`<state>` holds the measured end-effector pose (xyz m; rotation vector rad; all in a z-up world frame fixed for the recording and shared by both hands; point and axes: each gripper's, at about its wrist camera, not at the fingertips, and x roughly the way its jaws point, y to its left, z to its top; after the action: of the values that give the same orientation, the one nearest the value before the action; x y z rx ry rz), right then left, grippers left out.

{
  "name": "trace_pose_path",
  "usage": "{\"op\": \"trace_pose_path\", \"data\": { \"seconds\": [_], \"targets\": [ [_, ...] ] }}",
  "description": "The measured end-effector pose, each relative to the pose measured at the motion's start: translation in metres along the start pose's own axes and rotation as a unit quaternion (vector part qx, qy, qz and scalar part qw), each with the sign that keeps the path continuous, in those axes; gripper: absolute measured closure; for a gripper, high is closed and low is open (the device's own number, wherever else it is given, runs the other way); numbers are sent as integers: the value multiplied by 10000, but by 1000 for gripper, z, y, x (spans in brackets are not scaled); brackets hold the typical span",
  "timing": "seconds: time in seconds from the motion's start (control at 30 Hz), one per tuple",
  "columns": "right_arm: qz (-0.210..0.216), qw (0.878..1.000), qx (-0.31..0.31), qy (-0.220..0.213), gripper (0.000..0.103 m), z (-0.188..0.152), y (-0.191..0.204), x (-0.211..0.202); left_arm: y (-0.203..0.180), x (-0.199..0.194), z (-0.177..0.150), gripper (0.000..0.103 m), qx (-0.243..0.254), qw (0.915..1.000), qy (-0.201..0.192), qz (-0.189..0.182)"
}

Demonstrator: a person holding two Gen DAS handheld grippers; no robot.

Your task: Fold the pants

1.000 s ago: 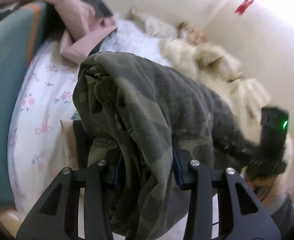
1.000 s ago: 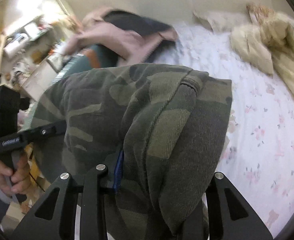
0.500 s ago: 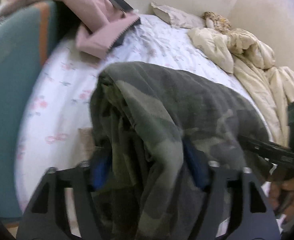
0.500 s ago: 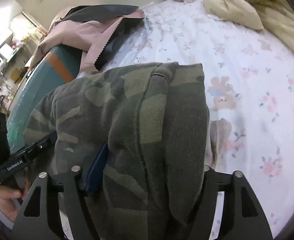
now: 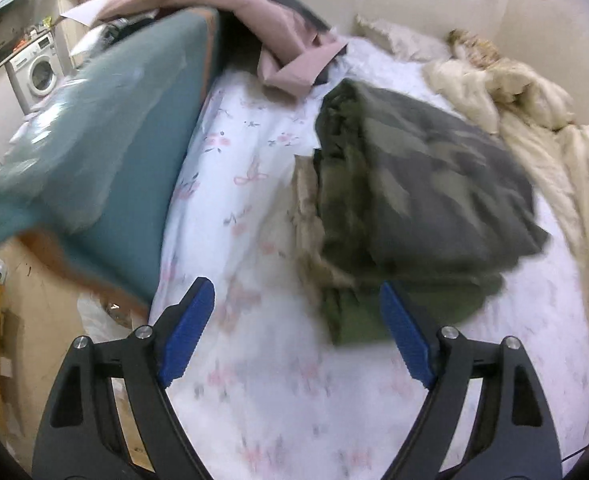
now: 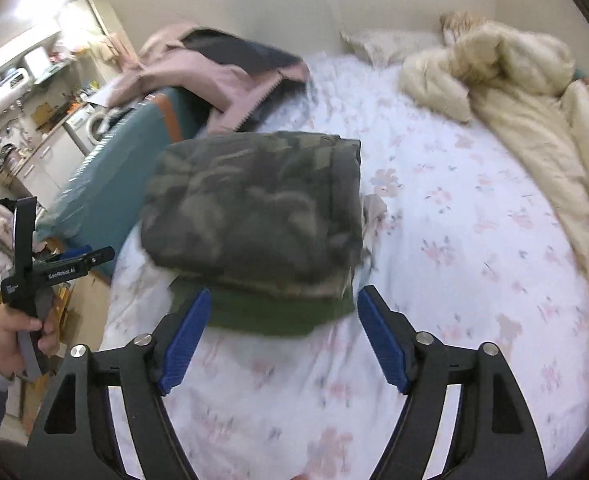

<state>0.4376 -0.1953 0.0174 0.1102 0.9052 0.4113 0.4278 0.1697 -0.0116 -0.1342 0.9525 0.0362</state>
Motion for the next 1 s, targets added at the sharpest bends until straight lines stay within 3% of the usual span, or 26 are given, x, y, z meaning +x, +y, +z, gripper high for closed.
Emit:
{"op": "trace_pose_path", "data": {
  "seconds": [0.2,0.37,0.5,0.7,0.8,0.93,1.0],
  "targets": [
    [-191,9974,-148,-682,15,-76,49,-85,-25,-100,-81,21,52,9979,-604,-221],
    [-400,9917,-287,-1187,2,-129,90,-144,-55,-170,-146,21,255,9931,-1100,-305],
    [-413,9882,-98,-1475,2,-165,109,-178,-61,-213,-193,2,182,9893,-1412,-321],
    [-421,9822,53,-1831,0,-220,120,-202,-59,-243,-237,0,209,9832,-1810,-91],
    [-664,9778,44,-1986,0,-246,123,-202,-64,-247,-255,0,402,9801,-1941,103],
    [-945,9806,-44,-1716,0,-268,129,-186,-71,-245,-268,0,567,9792,-1945,96],
    [-1081,9802,24,-1657,0,-274,130,-182,-77,-249,-276,0,712,9743,-2125,218]
  ]
}}
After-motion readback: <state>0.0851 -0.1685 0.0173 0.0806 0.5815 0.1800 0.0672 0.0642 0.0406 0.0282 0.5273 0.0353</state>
